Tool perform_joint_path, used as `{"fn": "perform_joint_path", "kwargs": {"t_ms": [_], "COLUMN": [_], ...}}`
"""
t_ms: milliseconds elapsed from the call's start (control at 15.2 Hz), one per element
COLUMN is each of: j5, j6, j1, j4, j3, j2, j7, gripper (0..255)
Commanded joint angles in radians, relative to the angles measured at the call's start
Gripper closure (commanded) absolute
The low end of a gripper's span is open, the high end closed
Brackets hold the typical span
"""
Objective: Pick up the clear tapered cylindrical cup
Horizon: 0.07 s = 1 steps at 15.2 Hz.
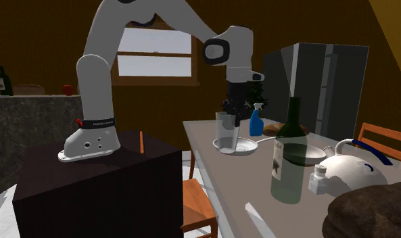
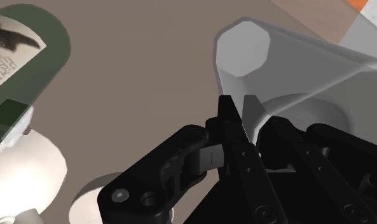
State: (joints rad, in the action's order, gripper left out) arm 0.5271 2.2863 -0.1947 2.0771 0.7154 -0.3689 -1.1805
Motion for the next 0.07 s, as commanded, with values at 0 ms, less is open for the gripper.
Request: {"fn": "perform_joint_path", "kwargs": {"t_ms": [0], "j5": [-0.006], "j6": [-0.006], "j1": [0.002], "j4": [-0.003], "j3": [0.003], "j2": [0.004], "j7": [0.004], "gripper": [255]}}
